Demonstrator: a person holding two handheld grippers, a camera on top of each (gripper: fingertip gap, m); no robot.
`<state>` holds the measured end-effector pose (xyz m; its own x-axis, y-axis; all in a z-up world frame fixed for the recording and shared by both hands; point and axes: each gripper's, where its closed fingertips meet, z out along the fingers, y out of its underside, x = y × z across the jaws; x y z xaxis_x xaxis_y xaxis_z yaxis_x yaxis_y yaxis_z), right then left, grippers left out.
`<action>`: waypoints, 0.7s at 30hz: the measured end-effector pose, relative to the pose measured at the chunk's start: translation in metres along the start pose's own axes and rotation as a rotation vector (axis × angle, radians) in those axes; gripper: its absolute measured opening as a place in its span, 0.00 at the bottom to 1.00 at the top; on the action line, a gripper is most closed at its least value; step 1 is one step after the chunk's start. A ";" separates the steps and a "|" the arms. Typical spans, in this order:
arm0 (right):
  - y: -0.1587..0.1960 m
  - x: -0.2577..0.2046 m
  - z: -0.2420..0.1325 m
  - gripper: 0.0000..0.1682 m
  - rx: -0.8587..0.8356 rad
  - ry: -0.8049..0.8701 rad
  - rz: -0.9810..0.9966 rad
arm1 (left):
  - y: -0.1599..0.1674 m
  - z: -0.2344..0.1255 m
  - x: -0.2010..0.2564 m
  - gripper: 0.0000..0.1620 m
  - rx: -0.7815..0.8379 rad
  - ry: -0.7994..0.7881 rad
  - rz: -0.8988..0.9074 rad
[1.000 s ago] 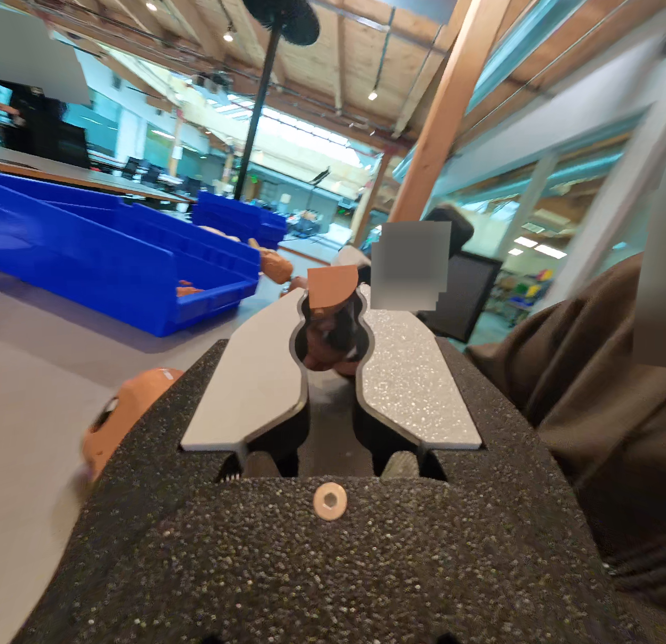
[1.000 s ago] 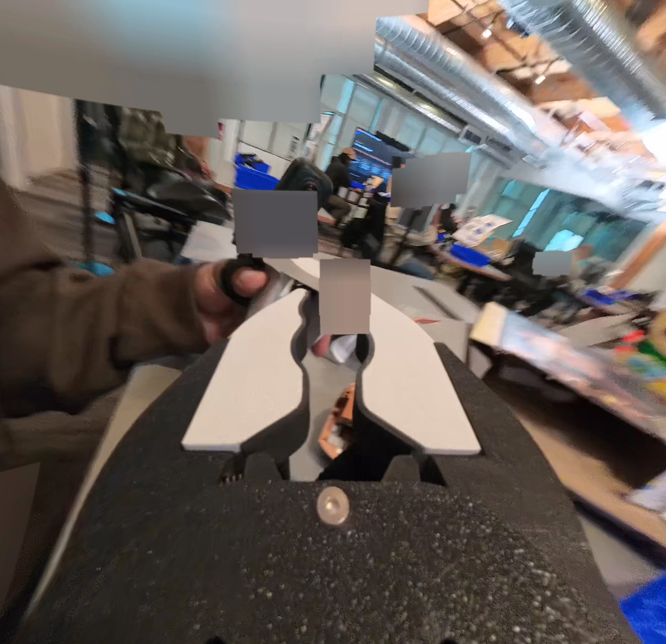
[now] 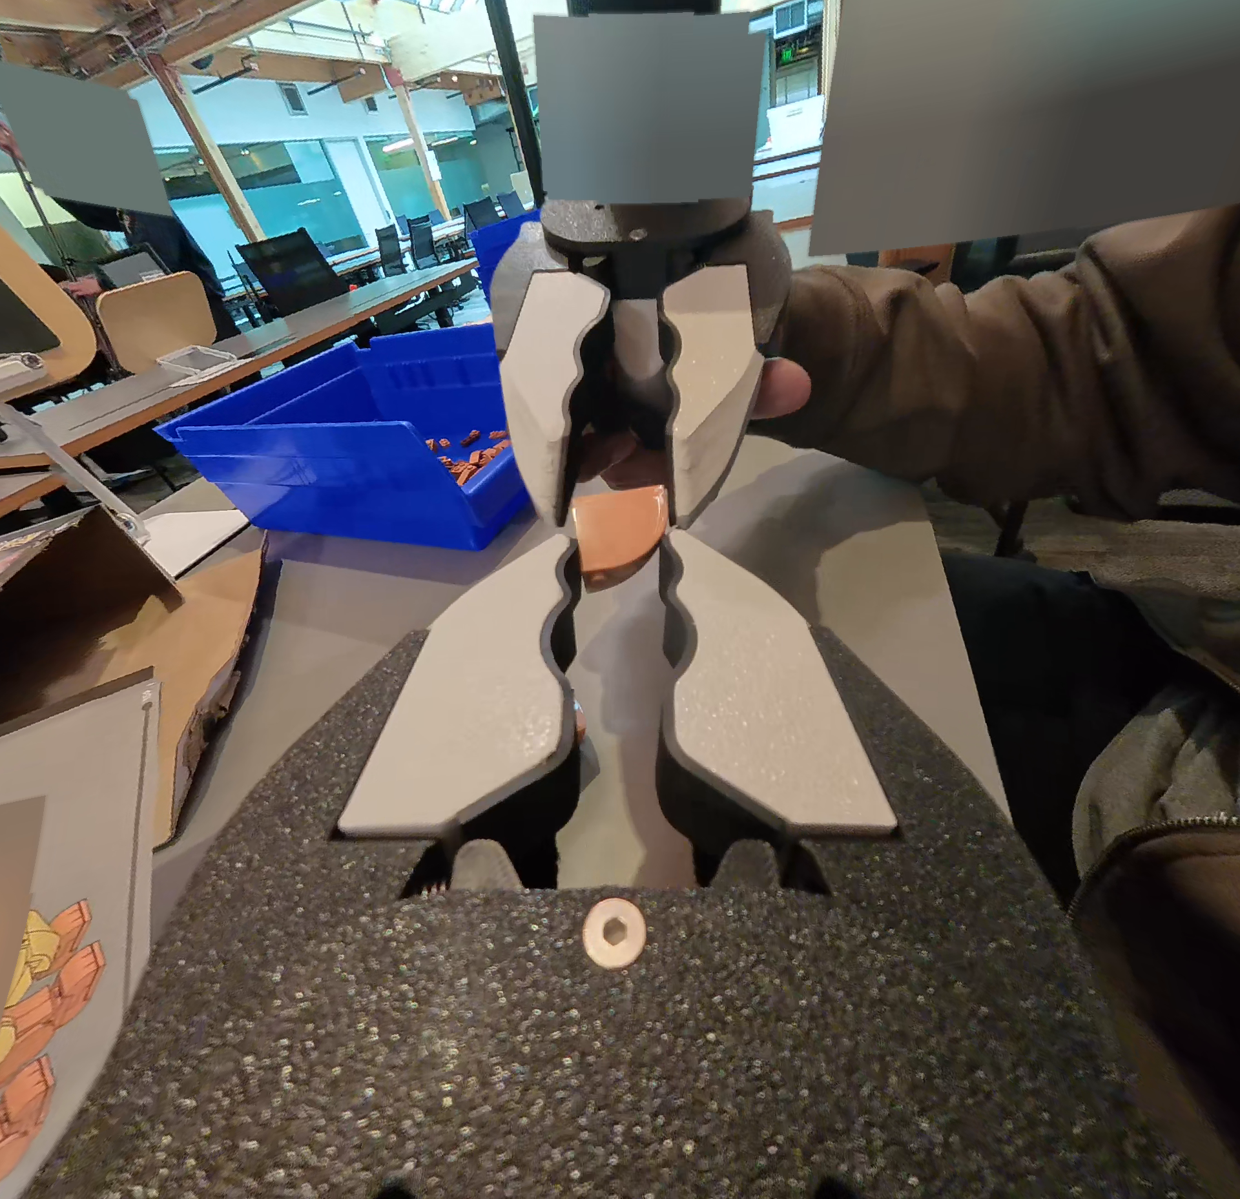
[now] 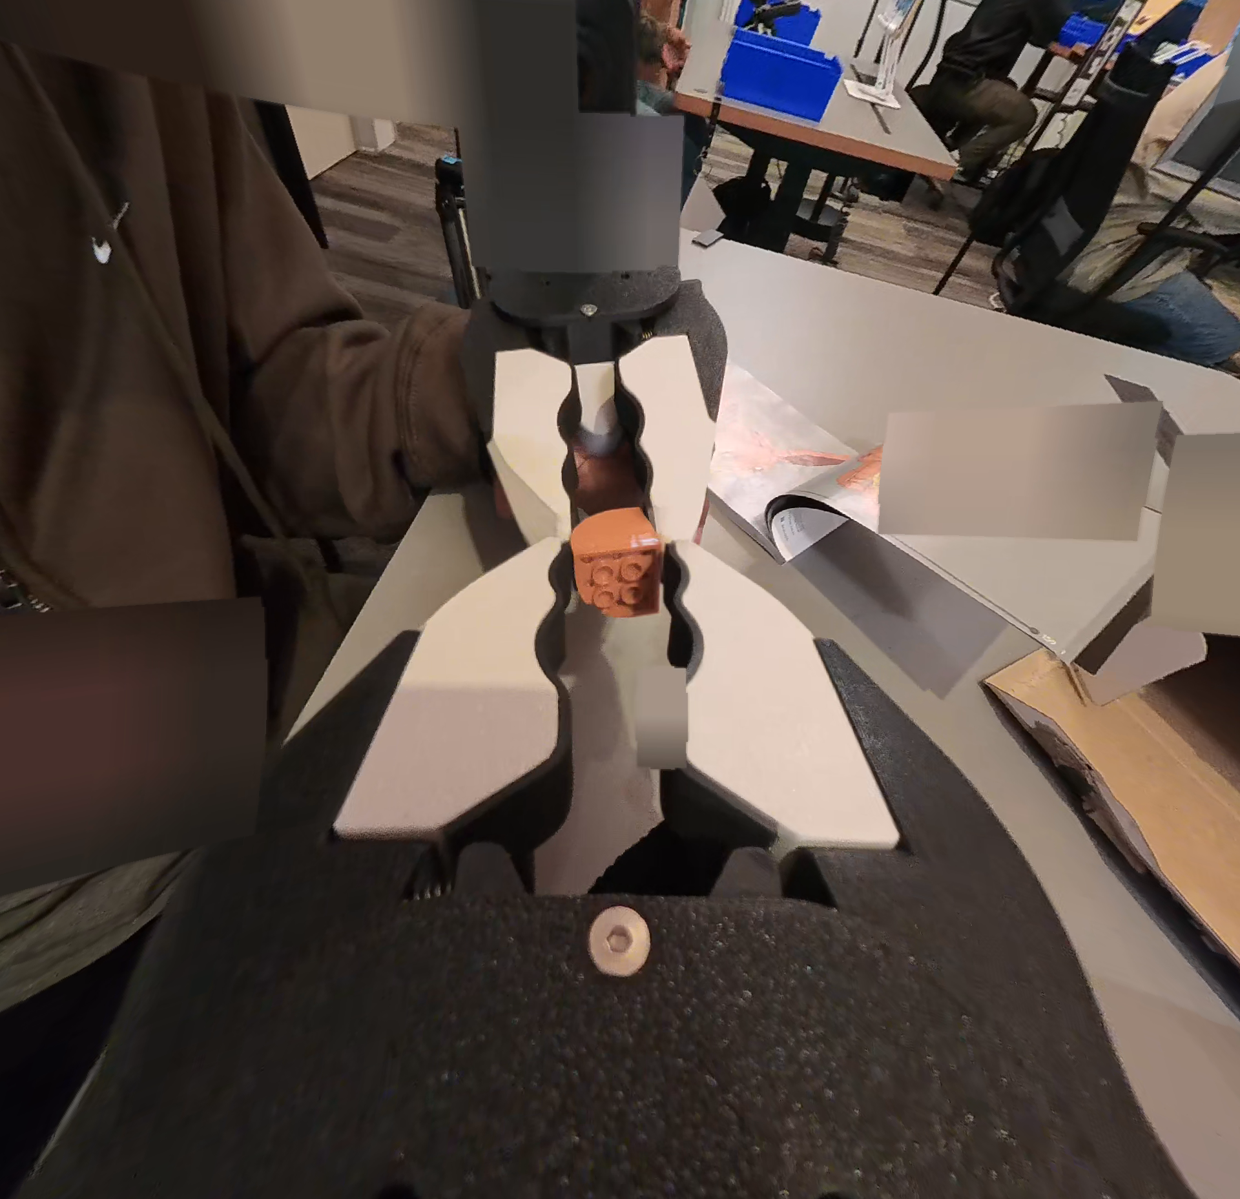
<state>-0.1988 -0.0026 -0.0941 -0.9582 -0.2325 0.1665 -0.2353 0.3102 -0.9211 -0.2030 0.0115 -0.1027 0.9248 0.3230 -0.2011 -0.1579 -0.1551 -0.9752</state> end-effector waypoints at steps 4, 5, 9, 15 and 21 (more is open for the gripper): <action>0.004 0.000 0.002 0.14 -0.014 -0.032 -0.013 | 0.005 0.001 -0.001 0.14 -0.030 -0.010 0.010; 0.005 0.000 0.002 0.14 -0.007 -0.036 -0.018 | 0.005 0.001 -0.001 0.14 -0.036 -0.012 0.009; 0.005 -0.005 -0.001 0.14 0.053 -0.074 -0.007 | 0.005 0.002 0.004 0.13 -0.031 0.033 -0.033; 0.001 -0.009 -0.010 0.14 0.204 -0.154 0.078 | -0.004 -0.002 0.009 0.10 0.052 0.144 -0.216; 0.010 0.000 -0.011 0.14 0.169 -0.052 0.016 | 0.004 0.001 0.002 0.11 0.044 0.143 -0.356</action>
<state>-0.2025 0.0103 -0.0992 -0.9508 -0.2778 0.1368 -0.1853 0.1563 -0.9702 -0.2019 0.0125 -0.1072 0.9629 0.2157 0.1625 0.1697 -0.0153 -0.9854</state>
